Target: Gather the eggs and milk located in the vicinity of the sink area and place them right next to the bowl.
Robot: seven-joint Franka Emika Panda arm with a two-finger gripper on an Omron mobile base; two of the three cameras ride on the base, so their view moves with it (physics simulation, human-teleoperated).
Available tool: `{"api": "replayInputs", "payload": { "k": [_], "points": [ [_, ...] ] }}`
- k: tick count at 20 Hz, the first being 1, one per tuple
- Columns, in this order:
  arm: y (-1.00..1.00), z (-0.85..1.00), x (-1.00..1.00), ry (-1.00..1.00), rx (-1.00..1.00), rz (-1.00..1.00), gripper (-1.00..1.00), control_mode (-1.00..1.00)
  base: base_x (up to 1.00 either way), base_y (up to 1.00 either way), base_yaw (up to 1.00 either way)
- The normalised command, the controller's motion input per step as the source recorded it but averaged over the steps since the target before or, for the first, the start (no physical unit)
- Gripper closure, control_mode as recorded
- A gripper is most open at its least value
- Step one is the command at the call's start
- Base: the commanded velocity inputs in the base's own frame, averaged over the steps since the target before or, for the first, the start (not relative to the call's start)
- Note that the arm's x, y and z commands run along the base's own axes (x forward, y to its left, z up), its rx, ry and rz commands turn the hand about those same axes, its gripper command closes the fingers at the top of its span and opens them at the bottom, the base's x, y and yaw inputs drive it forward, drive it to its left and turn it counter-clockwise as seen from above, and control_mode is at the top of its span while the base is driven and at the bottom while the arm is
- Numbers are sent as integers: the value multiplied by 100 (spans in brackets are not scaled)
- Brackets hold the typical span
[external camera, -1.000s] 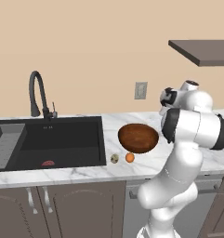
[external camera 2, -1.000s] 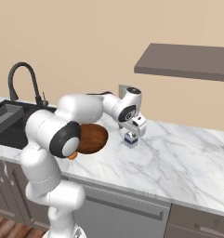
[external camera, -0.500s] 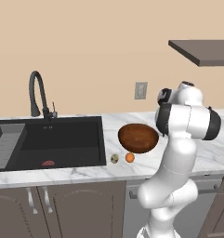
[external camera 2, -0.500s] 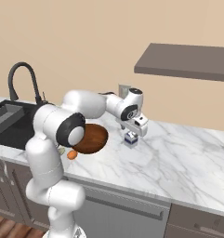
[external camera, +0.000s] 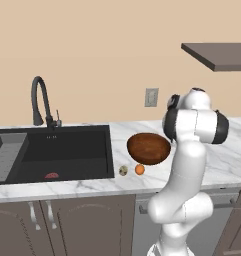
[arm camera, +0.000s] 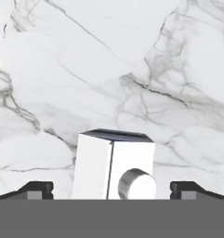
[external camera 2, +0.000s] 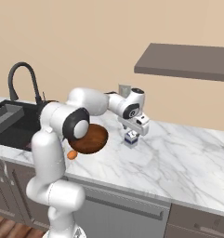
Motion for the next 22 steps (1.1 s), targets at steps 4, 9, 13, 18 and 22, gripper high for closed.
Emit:
{"api": "replayInputs", "payload": {
  "k": [4,9,13,18,22],
  "points": [
    [-10,-11,3,5,0,0,-100,-100,0,0,0],
    [-2,-19,-2,10,-2,0,-100,-100,0,0,0],
    [0,-16,0,7,0,0,-100,-100,0,0,0],
    [0,-16,0,8,0,0,-100,-100,0,0,0],
    [5,-13,0,22,0,-3,100,-100,0,0,0]
  ]
}}
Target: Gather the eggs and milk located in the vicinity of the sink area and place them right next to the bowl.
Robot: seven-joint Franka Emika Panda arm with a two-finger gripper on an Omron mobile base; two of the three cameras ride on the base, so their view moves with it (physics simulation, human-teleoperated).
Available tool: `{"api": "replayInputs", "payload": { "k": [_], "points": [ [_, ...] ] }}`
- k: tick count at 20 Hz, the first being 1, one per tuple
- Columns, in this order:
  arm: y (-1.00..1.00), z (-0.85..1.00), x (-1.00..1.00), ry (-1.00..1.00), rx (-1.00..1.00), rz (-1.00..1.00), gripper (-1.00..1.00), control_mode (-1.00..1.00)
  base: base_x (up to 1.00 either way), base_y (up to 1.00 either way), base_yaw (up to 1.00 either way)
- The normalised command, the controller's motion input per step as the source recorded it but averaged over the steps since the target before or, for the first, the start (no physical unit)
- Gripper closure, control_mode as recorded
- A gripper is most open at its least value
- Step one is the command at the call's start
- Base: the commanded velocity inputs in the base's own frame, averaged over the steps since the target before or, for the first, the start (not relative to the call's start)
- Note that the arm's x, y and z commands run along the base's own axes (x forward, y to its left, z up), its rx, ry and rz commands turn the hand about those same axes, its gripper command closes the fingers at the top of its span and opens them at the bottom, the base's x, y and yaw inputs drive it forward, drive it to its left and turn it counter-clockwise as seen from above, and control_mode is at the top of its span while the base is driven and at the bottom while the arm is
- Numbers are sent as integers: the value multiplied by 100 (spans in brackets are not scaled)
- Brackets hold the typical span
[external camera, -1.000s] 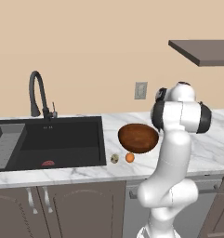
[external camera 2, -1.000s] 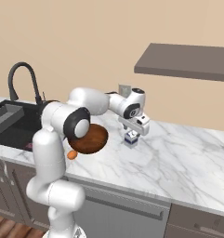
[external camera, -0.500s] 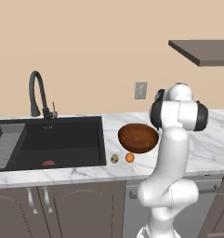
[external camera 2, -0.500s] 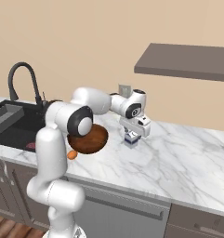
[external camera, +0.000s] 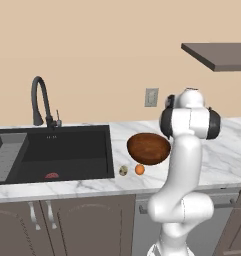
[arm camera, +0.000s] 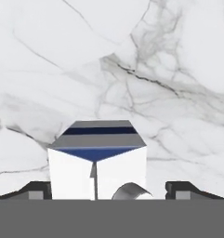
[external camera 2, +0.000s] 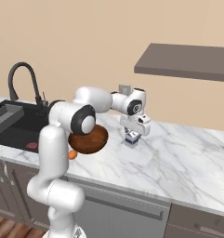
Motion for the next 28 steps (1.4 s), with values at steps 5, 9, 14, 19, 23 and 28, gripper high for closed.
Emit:
{"api": "replayInputs", "payload": {
  "k": [5,9,14,19,23,28],
  "points": [
    [3,-14,-6,24,0,-8,100,-100,0,0,0],
    [0,-10,-22,17,0,-10,100,-100,0,0,0],
    [14,0,-47,1,0,-12,100,-100,0,0,0],
    [36,0,-59,-15,0,-16,100,-100,0,0,0],
    [53,0,-17,-34,-3,-18,100,-100,0,0,0],
    [38,0,1,-46,-9,-13,100,-100,0,0,0]
  ]
}}
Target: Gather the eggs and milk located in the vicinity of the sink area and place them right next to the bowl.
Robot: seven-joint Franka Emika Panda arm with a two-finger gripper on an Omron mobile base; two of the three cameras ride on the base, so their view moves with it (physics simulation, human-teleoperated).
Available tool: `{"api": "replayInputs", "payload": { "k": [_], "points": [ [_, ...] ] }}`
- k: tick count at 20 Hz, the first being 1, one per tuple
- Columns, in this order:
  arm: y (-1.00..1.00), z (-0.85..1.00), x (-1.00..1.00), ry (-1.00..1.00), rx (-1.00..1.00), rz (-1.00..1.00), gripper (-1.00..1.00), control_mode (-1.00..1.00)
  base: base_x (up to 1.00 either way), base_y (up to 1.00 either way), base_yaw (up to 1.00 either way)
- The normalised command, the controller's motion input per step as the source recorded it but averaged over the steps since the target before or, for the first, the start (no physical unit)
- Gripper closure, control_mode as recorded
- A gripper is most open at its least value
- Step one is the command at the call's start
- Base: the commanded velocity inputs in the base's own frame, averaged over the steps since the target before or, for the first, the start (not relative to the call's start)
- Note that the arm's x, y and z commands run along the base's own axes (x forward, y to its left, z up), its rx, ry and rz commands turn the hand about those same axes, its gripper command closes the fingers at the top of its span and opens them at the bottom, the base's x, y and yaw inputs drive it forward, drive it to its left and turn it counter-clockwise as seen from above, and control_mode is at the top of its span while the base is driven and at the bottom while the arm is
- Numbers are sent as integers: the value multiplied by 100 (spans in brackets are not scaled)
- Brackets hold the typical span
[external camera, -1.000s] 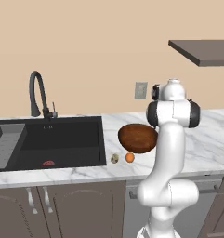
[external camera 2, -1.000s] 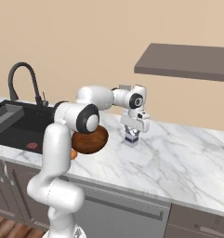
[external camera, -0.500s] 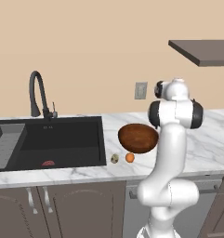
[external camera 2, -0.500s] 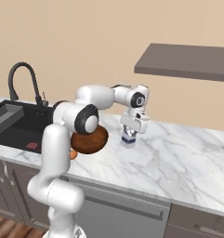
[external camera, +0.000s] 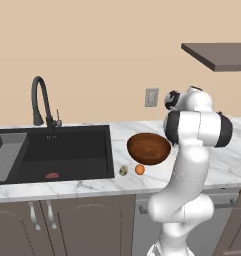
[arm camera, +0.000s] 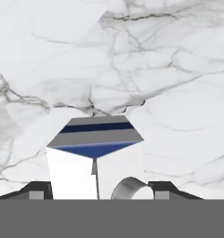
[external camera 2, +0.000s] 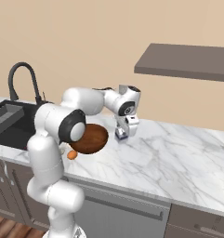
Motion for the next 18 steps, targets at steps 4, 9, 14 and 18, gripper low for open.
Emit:
{"api": "replayInputs", "payload": {
  "k": [4,9,14,18],
  "points": [
    [10,-3,10,-30,-7,-7,100,-100,0,0,0],
    [0,-9,18,-15,-2,-3,100,-100,0,0,0],
    [0,-1,29,-5,0,-1,100,-100,0,0,0],
    [0,0,27,0,0,-1,100,-100,0,0,0]
  ]
}}
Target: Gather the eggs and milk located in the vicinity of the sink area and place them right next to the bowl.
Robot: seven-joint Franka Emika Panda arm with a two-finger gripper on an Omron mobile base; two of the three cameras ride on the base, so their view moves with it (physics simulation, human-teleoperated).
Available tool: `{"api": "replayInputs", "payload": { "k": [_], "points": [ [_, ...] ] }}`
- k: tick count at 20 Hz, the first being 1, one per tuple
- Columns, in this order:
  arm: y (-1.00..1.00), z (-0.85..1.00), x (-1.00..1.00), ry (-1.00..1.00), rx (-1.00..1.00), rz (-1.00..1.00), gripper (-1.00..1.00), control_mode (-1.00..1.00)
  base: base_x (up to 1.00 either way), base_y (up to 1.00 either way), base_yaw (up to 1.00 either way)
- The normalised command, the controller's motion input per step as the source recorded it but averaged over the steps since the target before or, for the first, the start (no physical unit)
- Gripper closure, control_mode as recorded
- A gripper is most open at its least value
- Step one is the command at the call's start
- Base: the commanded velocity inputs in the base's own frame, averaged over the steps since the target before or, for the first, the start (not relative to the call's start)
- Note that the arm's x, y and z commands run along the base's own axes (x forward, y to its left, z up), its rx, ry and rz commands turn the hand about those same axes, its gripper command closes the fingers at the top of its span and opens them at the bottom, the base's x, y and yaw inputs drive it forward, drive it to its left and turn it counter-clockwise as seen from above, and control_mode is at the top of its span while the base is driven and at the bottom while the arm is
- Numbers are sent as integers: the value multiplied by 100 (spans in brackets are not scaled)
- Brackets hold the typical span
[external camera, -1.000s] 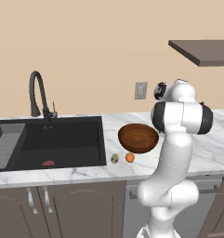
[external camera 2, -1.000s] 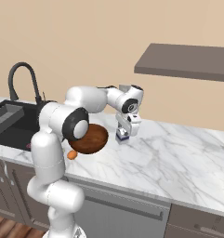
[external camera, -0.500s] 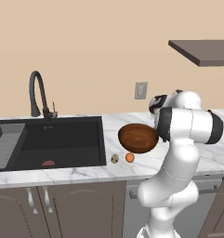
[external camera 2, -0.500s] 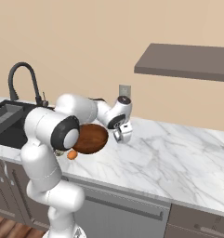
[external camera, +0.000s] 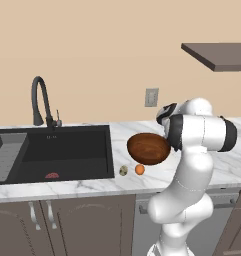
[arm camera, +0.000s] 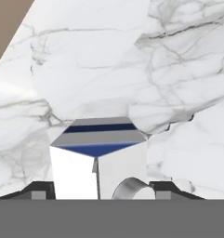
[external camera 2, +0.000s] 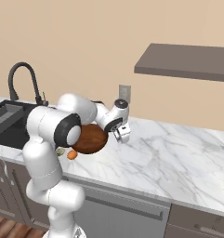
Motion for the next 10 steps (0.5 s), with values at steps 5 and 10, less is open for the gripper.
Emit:
{"api": "replayInputs", "payload": {
  "k": [5,10],
  "points": [
    [0,0,20,0,0,-1,100,-100,0,0,0],
    [13,0,4,1,2,0,100,-100,0,0,0]
  ]
}}
